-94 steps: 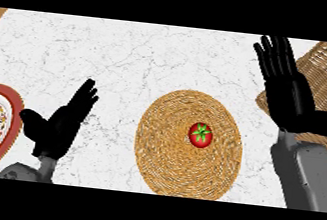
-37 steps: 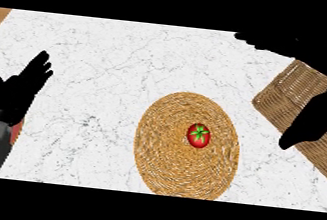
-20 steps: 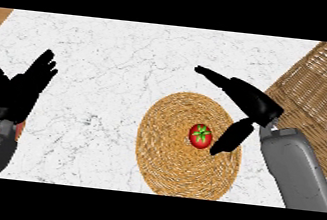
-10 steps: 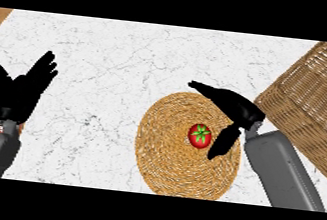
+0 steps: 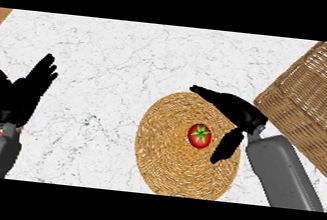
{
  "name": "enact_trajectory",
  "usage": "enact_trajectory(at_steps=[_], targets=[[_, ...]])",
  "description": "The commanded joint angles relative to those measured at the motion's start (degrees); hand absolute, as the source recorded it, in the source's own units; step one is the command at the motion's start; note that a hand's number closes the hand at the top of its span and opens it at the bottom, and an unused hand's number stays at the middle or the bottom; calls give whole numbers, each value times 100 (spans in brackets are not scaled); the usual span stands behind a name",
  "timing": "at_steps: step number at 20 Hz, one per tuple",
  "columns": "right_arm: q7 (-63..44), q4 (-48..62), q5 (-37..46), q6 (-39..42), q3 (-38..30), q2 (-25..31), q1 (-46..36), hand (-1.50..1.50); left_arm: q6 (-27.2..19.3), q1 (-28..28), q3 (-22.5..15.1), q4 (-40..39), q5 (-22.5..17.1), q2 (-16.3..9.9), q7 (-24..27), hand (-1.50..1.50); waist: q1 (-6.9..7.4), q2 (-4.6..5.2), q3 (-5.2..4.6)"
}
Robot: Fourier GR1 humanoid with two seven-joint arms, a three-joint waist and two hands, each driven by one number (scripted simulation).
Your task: Pick the tomato from the placemat and place it in the basket
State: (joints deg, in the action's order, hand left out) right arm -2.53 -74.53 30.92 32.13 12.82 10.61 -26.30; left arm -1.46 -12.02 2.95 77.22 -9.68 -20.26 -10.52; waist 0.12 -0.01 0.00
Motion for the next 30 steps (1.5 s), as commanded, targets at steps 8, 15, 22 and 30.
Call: enact_trajectory(at_steps=[8, 15, 22, 30], targets=[[1084, 308, 351, 59, -87, 78, 342, -150, 200, 242, 237, 461, 164, 179, -171, 0, 15, 1, 1], [719, 438, 1058, -573, 248, -454, 425, -150, 85, 102, 184, 528, 453, 372, -323, 0, 11, 2, 1], [976, 194, 1447, -403, 401, -229, 621, 150, 284, 162, 365, 424, 479, 416, -180, 0, -2, -2, 1], [1219, 1041, 1997, -633, 465, -565, 91, 150, 411, 51, 567, 560, 482, 319, -446, 0, 17, 1, 1]])
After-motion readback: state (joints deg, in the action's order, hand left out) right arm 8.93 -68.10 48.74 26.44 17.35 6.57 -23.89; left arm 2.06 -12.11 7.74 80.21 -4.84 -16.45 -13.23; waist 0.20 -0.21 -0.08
